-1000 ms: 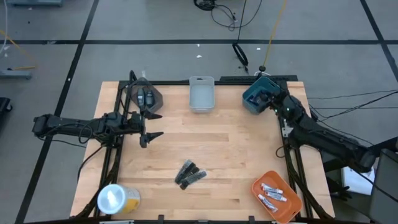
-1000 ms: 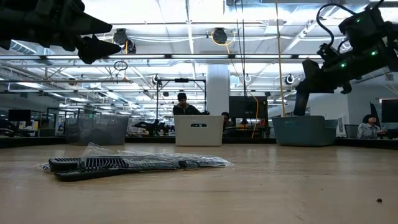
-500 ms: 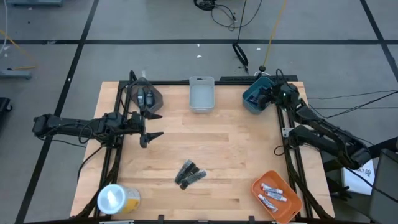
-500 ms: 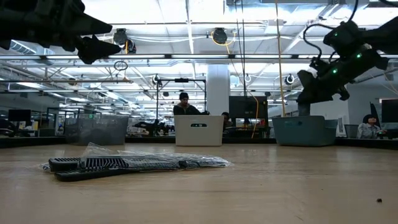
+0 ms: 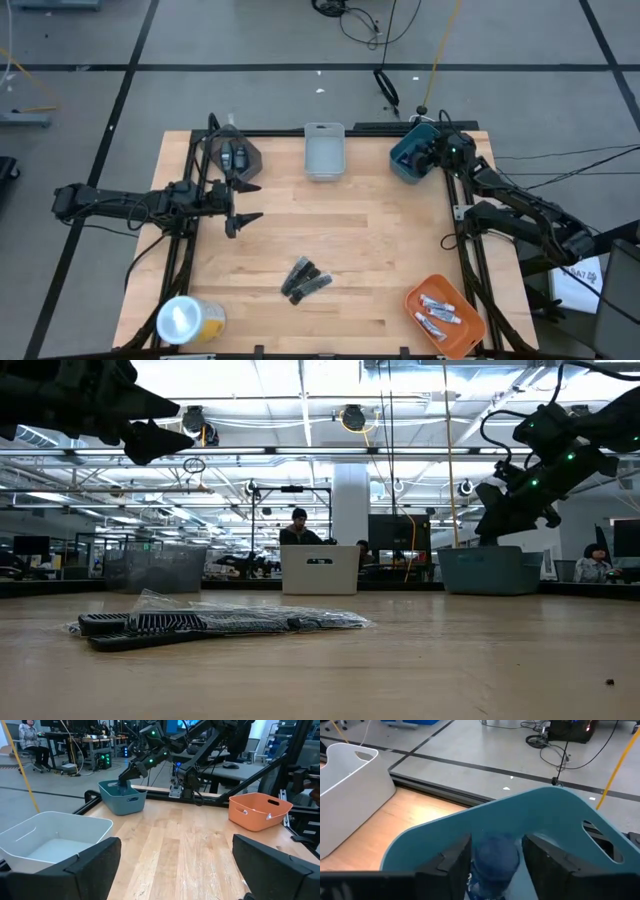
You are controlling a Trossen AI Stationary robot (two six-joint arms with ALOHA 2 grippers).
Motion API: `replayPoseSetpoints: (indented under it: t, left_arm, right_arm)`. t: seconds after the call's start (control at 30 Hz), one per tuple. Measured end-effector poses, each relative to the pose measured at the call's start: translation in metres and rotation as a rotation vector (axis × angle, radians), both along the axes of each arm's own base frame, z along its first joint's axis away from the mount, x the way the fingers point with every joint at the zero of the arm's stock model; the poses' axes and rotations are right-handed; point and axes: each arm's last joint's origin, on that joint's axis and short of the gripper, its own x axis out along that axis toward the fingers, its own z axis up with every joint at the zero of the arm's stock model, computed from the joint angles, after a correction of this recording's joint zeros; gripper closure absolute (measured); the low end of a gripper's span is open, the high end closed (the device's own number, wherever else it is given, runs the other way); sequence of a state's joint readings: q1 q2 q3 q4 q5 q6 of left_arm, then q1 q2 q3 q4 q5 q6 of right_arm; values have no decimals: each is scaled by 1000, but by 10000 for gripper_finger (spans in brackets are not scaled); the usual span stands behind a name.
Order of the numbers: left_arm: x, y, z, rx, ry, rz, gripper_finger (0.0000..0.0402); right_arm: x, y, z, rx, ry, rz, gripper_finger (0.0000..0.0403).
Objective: Pick & Place Travel size toiletries
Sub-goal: Put the right blue shaving cream into the blue bin, then put the black comb into the gray bin
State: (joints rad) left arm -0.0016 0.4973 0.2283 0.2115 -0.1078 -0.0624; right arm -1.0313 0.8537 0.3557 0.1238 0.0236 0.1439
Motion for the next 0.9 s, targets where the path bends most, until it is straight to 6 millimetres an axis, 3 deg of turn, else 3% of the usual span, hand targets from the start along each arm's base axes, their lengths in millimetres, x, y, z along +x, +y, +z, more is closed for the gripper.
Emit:
replayPoseSetpoints:
  t: [0.4,0.53,0.9]
  left_arm:
    - [0,0,0,-78,-7,4,22]
    - [0,0,-3,-164,9,11,21]
    - [-1,2,-6,-162,45,66,21]
  right_arm:
    - [1,3,9,-71,-30,62,179]
    - [6,13,25,-152,-139,206,181]
    - [33,62,59,-301,-401,739,192]
